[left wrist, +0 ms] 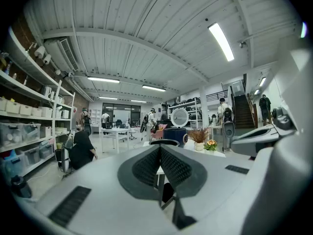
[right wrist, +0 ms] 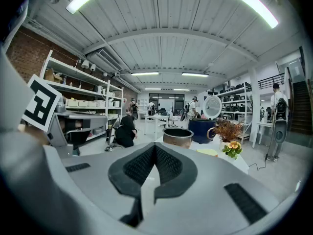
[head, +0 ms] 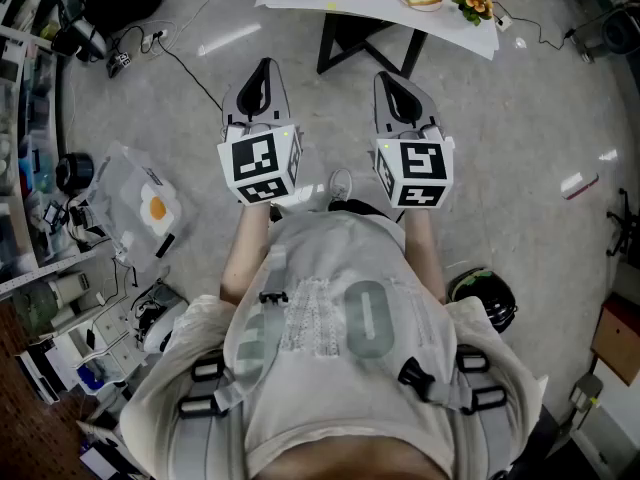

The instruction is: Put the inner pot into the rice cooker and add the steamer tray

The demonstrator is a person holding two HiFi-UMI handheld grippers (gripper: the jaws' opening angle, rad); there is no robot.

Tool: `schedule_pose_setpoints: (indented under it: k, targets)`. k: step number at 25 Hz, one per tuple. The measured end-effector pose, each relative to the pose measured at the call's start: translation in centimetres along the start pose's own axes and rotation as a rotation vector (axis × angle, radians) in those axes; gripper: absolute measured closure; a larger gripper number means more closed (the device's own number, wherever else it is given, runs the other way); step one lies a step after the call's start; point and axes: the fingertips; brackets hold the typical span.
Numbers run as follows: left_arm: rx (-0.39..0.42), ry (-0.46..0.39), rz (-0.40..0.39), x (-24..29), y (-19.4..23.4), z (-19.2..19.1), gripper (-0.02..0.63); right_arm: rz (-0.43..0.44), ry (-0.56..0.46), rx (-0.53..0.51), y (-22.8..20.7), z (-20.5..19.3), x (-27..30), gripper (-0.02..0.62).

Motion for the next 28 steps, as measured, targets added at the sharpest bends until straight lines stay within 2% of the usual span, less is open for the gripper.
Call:
schedule_pose_setpoints:
  k: [10,17,28]
  targets:
    - [0.024,-0.003,-0.003,1.3,-0.4,-0.1,0.586,0.013,-0.007,0.013,-0.8,-0.3,0.9,0.588]
    - [-0.017,0.009,0.012,3.2,-0.4,-0.3,0.586,0.041,-0.030,0.076,-2.5,0.2,2.3,0.588]
    - [-0.056,0.010,0.073,4.4,0.9,-1.2,0.586,0.086,0.005,0.121,-3.4,-1.2,4.5,0.588]
Point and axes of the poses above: the fingertips, and each gripper's own axes: x forward along the fingers, y to its left, z out of its top
